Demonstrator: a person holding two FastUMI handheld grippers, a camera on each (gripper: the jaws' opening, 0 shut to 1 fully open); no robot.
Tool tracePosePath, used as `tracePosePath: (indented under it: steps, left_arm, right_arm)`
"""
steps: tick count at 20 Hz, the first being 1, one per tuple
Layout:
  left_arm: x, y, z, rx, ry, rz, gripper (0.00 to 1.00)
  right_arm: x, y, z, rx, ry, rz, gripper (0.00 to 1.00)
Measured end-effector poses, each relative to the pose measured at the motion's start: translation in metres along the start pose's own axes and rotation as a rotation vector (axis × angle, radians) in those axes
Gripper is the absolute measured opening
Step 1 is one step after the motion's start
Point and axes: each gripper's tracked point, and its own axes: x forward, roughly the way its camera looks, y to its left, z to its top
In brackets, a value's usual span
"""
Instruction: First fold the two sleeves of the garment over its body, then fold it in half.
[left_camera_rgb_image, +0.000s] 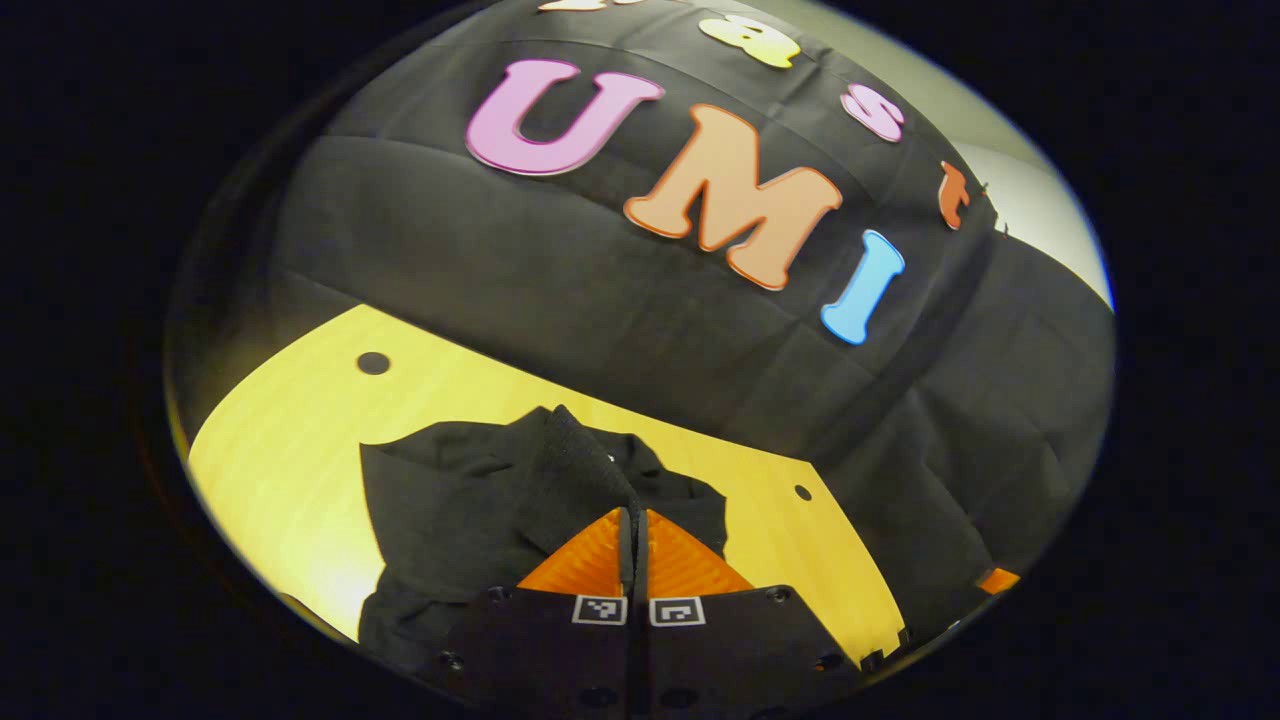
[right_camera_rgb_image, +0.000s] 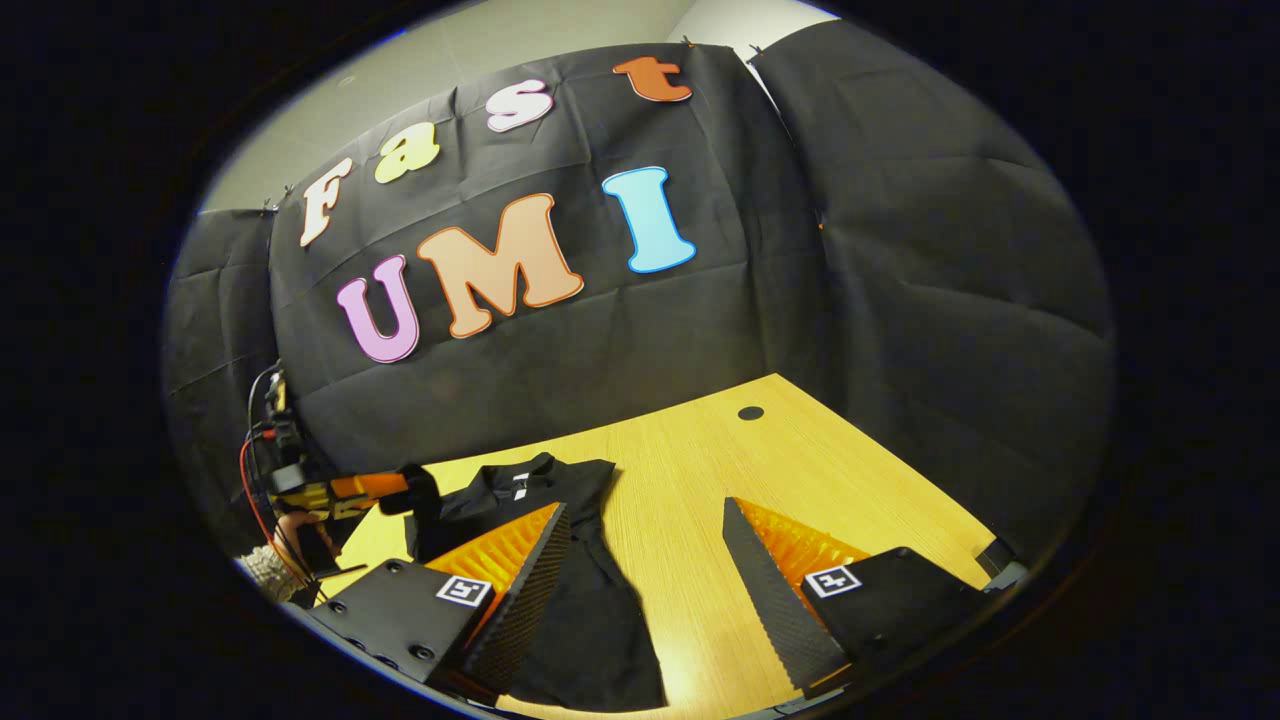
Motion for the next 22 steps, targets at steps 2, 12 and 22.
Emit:
tracePosePath:
  steps: [2,12,22]
  left_arm:
    - [0.020,-0.033,-0.008,0.023,0.013,-0.058,0.00]
    - [0.095,-0.064,-0.073,0.109,0.155,-0.066,0.00]
    - [0.102,-0.060,-0.099,0.114,0.217,-0.024,0.95]
  right_arm:
    - [-0.002,-0.001,-0.010,-0.013,0.029,0.017,0.97]
    - [0.002,-0.016,-0.026,-0.056,0.110,0.022,0.98]
    - [0.015,-0.004,-0.049,-0.104,0.171,0.056,0.98]
